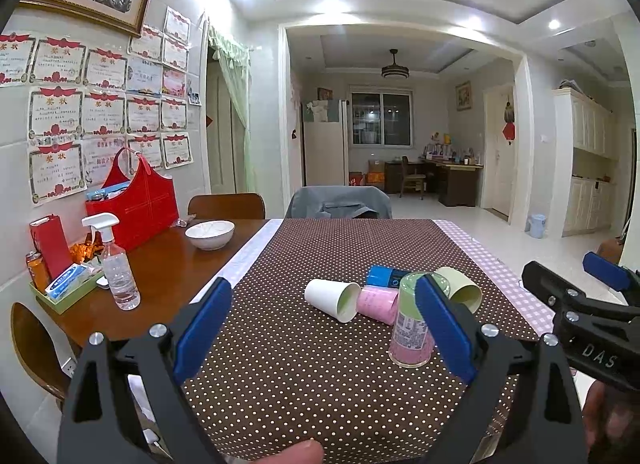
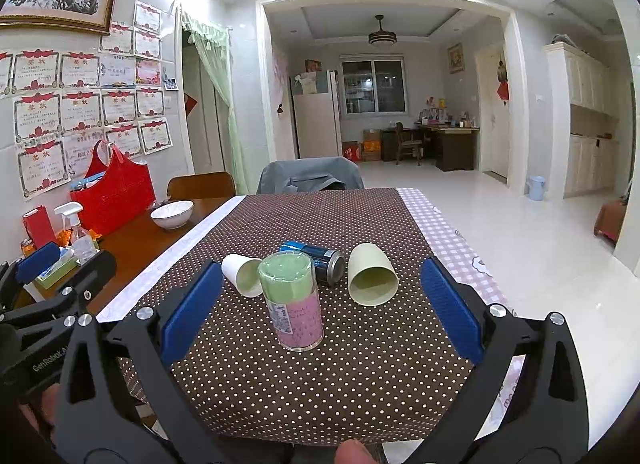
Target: Flip cup upside down
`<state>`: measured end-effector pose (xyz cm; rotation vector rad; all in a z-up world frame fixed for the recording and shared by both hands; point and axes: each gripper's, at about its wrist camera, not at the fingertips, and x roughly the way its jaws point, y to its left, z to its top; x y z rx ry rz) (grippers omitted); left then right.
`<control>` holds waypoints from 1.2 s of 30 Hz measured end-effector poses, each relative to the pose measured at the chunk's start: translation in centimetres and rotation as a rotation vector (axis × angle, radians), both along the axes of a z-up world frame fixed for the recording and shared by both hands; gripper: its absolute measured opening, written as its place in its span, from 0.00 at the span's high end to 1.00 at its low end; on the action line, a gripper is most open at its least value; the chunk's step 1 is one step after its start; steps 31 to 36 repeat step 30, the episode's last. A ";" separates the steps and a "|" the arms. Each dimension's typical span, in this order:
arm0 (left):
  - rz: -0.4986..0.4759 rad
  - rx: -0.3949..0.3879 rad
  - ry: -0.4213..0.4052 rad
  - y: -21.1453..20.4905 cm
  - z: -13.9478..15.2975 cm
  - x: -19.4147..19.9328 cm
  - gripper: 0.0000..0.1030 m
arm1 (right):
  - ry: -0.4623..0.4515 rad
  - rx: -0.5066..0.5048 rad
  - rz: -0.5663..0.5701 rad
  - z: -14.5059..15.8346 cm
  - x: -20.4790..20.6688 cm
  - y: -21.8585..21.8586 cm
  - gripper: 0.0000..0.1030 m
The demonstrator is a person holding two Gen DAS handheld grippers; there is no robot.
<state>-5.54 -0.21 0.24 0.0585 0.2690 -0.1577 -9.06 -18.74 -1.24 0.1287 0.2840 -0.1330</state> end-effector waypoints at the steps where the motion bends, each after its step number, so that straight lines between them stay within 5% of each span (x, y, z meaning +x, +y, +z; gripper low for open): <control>1: 0.000 -0.001 0.000 0.0 0.0 0.0 0.11 | 0.000 0.000 -0.001 0.0 0.1 0.0 0.06; 36: 0.009 -0.005 0.001 0.2 0.0 0.5 0.11 | 0.003 0.003 0.007 0.0 0.7 0.5 0.06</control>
